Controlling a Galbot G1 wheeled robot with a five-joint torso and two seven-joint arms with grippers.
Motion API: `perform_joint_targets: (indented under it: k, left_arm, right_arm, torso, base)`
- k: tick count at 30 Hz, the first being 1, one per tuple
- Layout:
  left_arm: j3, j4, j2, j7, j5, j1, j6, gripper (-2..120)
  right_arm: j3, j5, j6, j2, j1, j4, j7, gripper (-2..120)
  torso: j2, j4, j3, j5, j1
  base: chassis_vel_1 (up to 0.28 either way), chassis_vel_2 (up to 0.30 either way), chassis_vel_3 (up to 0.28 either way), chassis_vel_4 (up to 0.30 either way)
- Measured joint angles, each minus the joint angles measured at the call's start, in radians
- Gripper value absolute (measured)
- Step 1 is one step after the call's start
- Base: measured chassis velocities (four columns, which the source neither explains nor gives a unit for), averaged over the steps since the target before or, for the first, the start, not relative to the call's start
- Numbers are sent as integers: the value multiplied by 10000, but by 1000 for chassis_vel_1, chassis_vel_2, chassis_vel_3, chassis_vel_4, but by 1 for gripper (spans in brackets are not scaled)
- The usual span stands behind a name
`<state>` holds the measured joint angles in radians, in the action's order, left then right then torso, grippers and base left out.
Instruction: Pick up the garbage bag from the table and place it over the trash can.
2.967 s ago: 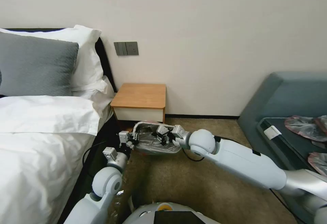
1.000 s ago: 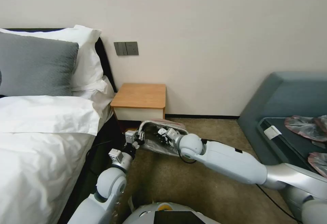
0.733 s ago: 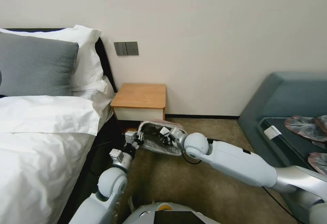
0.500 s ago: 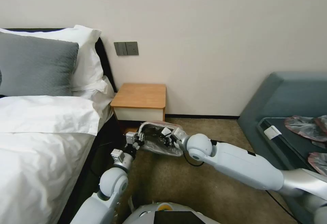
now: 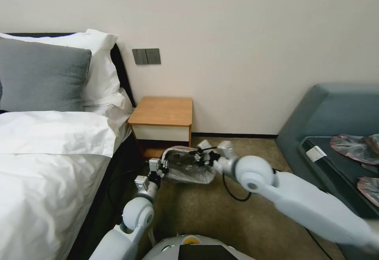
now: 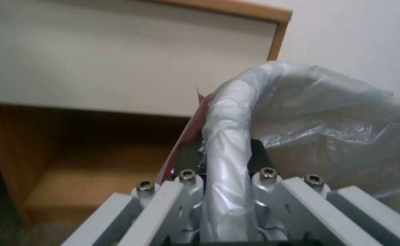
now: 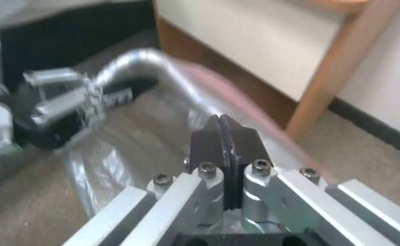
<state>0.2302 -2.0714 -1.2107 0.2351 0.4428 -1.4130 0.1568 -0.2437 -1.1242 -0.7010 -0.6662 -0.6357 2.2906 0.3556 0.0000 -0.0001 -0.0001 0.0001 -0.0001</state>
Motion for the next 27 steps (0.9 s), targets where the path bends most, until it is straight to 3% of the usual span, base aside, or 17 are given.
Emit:
perform_joint_targets:
  k: [7, 10, 14, 18, 21, 26, 27]
  left_arm:
    - [-474, 64, 61, 629, 215, -179, 157, 7]
    - [-441, 48, 43, 700, 218, -333, 193, 7]
    - [129, -225, -170, 819, 131, -1019, 240, 7]
    - [461, -354, -290, 821, 8, -1401, 242, 7]
    - [677, -428, -329, 797, -19, -1630, 235, 7]
    - [858, -487, -349, 784, -17, -1797, 223, 7]
    - [910, -509, -353, 780, -11, -1830, 212, 7]
  right_arm:
    - [1714, 1421, 1213, 728, -2316, 205, -372, 0]
    - [1874, 2084, 1777, 648, -2718, -49, -373, 0]
    - [1832, 3244, 2647, 163, -2853, -782, -904, 3]
    - [1808, 4055, 3264, -229, -3096, -1119, -1053, 17]
    - [2001, 4888, 3867, -760, -3578, -1312, -805, 32]
    - [2523, 5712, 4234, -1476, -4244, -1383, -769, 41]
    - [2777, 6037, 4359, -1747, -4551, -1387, -818, 48]
  torso:
    - [0, -2, 0, 0, 0]
    - [0, -7, 0, -2, 0]
    - [0, 7, 1, -1, 0]
    - [0, 9, 1, -1, 0]
    - [0, -4, 0, -1, 0]
    - [0, 3, 0, -1, 0]
    - [0, 4, 0, 1, 0]
  base:
    - [0, 0, 0, 0]
    - [0, 0, 0, 0]
    - [0, 0, 0, 0]
    - [0, 0, 0, 0]
    - [0, 0, 0, 0]
    - [0, 0, 0, 0]
    - [0, 0, 0, 0]
